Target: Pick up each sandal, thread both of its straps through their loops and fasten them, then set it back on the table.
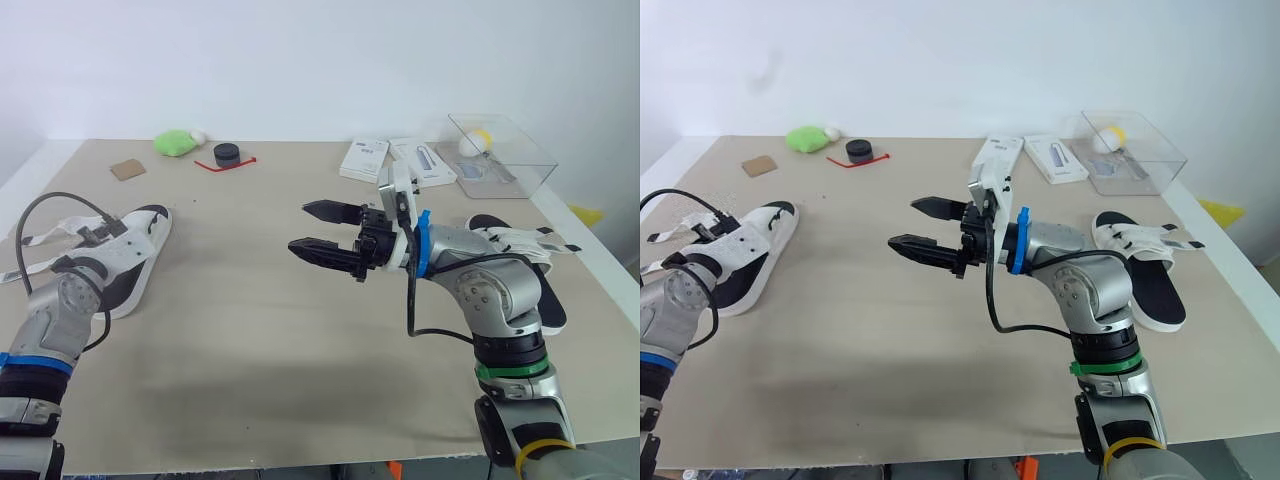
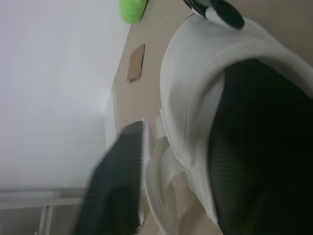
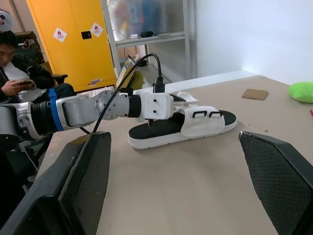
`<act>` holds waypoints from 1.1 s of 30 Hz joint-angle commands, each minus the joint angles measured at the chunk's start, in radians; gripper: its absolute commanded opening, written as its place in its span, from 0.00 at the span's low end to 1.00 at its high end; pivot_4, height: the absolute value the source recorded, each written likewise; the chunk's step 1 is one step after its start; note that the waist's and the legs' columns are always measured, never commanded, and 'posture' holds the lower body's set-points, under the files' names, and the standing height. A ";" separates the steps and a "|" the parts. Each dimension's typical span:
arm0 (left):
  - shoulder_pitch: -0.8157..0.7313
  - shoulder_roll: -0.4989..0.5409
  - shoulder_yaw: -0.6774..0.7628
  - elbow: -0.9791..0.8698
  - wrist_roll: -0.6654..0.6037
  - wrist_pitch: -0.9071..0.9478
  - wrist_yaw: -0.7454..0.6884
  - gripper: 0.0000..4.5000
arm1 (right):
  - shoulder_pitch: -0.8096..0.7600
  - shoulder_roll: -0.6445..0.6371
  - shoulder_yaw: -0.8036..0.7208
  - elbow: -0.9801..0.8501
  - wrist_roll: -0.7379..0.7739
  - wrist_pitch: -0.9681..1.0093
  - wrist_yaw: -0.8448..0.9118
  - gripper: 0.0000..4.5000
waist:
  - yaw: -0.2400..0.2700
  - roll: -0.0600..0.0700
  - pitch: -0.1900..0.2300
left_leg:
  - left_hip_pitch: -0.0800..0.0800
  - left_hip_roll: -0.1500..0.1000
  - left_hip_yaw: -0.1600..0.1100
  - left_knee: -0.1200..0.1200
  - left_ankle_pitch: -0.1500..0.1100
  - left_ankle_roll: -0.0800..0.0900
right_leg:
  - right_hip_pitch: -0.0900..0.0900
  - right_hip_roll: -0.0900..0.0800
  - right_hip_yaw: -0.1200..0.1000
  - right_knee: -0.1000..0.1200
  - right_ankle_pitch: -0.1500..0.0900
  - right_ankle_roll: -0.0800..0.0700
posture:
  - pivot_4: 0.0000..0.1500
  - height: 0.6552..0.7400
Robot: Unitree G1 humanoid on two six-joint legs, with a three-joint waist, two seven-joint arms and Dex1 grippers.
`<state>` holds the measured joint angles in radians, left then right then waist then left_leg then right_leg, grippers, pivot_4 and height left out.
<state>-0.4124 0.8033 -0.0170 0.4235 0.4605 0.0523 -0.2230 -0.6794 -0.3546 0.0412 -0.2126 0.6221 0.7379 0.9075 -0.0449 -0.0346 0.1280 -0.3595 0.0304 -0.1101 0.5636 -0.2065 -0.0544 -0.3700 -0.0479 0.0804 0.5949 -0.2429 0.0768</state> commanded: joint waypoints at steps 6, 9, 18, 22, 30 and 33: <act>-0.123 0.039 -0.004 0.077 -0.085 -0.320 -0.027 0.01 | -0.020 -0.053 -0.060 -0.051 0.088 0.032 0.020 1.00 | 0.007 0.000 0.000 | -0.001 0.000 0.000 0.000 0.000 0.000 | 0.000 -0.001 -0.001 0.000 0.000 0.000 | 1.00 1.00; -0.185 0.067 -0.039 0.111 -0.121 -0.581 -0.099 0.01 | -0.021 -0.119 -0.116 -0.047 0.174 0.091 0.057 1.00 | 0.019 -0.001 0.000 | -0.002 -0.001 0.000 0.000 0.000 0.000 | 0.000 -0.001 -0.002 0.000 0.000 0.000 | 1.00 1.00; -0.370 0.032 -0.235 0.295 -0.490 -1.243 -0.574 0.01 | 0.040 -0.322 -0.142 -0.079 0.273 0.166 0.182 1.00 | 0.015 0.002 -0.003 | -0.006 -0.002 0.003 0.001 0.000 0.000 | 0.002 -0.005 -0.006 -0.002 0.000 -0.001 | 1.00 1.00; -0.403 0.013 -0.350 0.399 -0.560 -1.383 -0.734 0.01 | 0.071 -0.345 -0.134 -0.118 0.271 0.159 0.179 1.00 | 0.008 0.003 -0.004 | -0.006 -0.002 0.004 0.002 0.001 0.008 | 0.001 -0.004 -0.006 -0.001 0.001 -0.001 | 1.00 1.00; -0.404 -0.055 -0.422 0.455 -0.664 -1.447 -0.849 0.01 | 0.137 -0.362 -0.131 -0.192 0.263 0.154 0.141 1.00 | 0.014 0.002 -0.004 | -0.009 -0.002 0.003 0.005 0.002 0.012 | 0.001 -0.003 -0.006 -0.001 0.002 -0.002 | 1.00 1.00; -0.373 -0.070 -0.430 0.443 -0.674 -1.458 -0.863 0.01 | 0.151 -0.367 -0.129 -0.208 0.263 0.157 0.130 1.00 | 0.019 0.001 -0.004 | -0.009 -0.002 0.003 0.005 0.003 0.012 | 0.002 -0.003 -0.006 -0.001 0.002 -0.002 | 1.00 1.00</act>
<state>-0.7859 0.7296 -0.4553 0.8914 -0.1689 -1.3785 -1.0855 -0.5266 -0.7048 -0.0773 -0.3892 0.8776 0.9071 1.0432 -0.0261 -0.0331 0.1235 -0.3682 0.0288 -0.1069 0.5688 -0.2040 -0.0424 -0.3678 -0.0510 0.0744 0.5941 -0.2408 0.0756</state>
